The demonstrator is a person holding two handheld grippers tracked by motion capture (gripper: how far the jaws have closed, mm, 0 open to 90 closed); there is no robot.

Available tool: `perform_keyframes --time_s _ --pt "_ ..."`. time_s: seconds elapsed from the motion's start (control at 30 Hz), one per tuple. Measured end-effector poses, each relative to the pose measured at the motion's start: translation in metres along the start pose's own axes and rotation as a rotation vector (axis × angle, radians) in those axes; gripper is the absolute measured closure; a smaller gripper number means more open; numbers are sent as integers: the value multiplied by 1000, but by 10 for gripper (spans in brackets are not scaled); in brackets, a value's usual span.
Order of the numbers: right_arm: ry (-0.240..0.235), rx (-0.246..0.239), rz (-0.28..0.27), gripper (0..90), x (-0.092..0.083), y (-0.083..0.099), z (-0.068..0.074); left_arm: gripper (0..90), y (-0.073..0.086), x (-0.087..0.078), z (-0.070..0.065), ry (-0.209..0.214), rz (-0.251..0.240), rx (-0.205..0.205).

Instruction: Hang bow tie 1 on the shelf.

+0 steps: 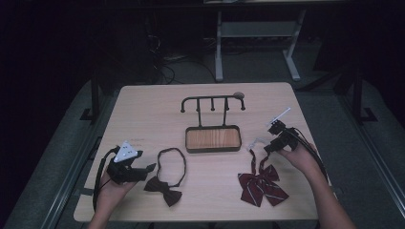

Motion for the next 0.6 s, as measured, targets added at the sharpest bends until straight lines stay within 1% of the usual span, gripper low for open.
perform_keyframes --time_s 0.07,0.1,0.13,0.23,0.47,0.53,0.6 --pt "-1 2 7 564 1 0 1 292 0 0 0 0 0 -1" --pt "-2 -5 8 567 2 -1 1 292 0 0 0 1 -1 -1" --pt "0 0 11 571 3 -1 2 292 0 0 0 1 1 0" --pt "-4 -9 15 596 5 -1 3 292 0 -1 1 2 3 2" --pt "11 -25 24 667 7 -2 4 292 0 -1 1 0 1 3" --pt "22 -28 29 669 7 -1 3 292 0 -1 1 0 3 2" --pt "25 -22 26 648 6 -2 2 292 0 -1 1 -1 3 0"
Point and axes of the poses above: each handheld gripper's, and its own axes: x roughly forward along the jaws, y roughly out of its underside, z roughly to its left, the point moved 10 cm from there along x, roughly forward along the jaws, and after that the axes turned 6 degrees about -z, right-handed, at the moved point
